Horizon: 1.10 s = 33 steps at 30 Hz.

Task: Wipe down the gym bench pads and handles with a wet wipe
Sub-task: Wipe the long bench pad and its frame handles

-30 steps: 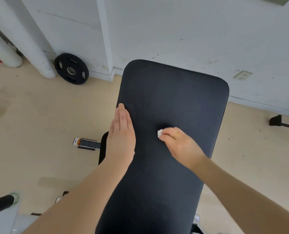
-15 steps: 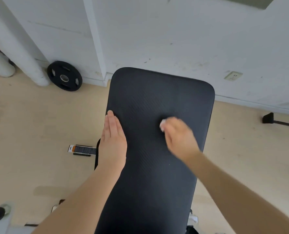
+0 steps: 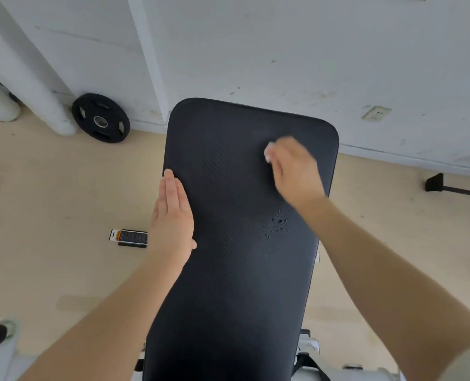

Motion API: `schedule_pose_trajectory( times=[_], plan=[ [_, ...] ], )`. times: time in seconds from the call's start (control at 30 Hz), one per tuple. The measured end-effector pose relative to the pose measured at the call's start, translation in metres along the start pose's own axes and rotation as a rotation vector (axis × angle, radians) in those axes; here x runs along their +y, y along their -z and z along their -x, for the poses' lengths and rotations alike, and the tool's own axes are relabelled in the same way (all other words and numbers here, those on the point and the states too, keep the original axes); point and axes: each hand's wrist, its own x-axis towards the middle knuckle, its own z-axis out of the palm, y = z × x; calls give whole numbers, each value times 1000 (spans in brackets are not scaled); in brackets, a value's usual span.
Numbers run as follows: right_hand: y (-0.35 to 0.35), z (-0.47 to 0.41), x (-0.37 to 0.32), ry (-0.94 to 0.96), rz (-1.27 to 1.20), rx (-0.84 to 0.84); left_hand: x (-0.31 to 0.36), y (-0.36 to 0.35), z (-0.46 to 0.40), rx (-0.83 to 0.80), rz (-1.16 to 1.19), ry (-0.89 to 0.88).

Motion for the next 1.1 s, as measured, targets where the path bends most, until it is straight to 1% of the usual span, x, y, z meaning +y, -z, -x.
schedule_pose_trajectory(
  times=[0.07,0.17,0.23,0.27,0.3,0.33,0.4,0.43,0.47,0.53,0.6,0.63,0.7,0.77,0.8,0.87,0.9,0.93,1.03,1.07,1.1],
  plan=[
    [-7,47,-3,44,-6,-90,1,-1,0,13,-9,2],
    [-12,109,-6,93,-30,-285,2,-1,5,32,24,21],
    [-4,112,-8,102,-39,-380,5,-4,12,122,52,22],
    [3,100,-6,66,-26,-376,7,-5,15,184,43,6],
    [10,82,-4,-5,-11,-324,11,-6,18,236,42,-24],
    [17,58,1,-76,-8,-208,16,-6,20,254,41,-61],
    [32,7,14,-205,-82,16,28,-5,22,244,84,-105],
    [35,-14,21,-244,-103,63,35,-4,22,249,115,-108],
    [35,-30,28,-250,-91,60,41,-3,23,248,135,-100],
    [25,-41,33,-205,-32,30,49,-7,23,192,148,-90],
    [16,-27,31,-173,-21,47,53,-14,23,117,121,-93],
    [12,-10,28,-135,-17,20,55,-18,23,87,95,-92],
    [5,38,26,-8,-23,-69,60,-22,23,52,48,-86],
    [1,84,23,116,-47,-180,65,-25,23,56,30,-68],
    [1,98,23,147,-39,-266,66,-26,24,74,36,-58],
    [9,95,25,128,-28,-345,69,-27,23,98,43,-52],
    [15,80,27,93,-22,-329,70,-28,23,91,38,-47],
    [21,59,31,34,-38,-249,71,-29,22,78,30,-38],
    [41,-12,51,-222,-123,106,75,-30,20,42,-14,-10],
    [42,-27,58,-257,-130,141,77,-30,19,36,-29,-3],
    [38,-34,61,-244,-87,137,78,-30,19,31,-40,5]
  ],
)
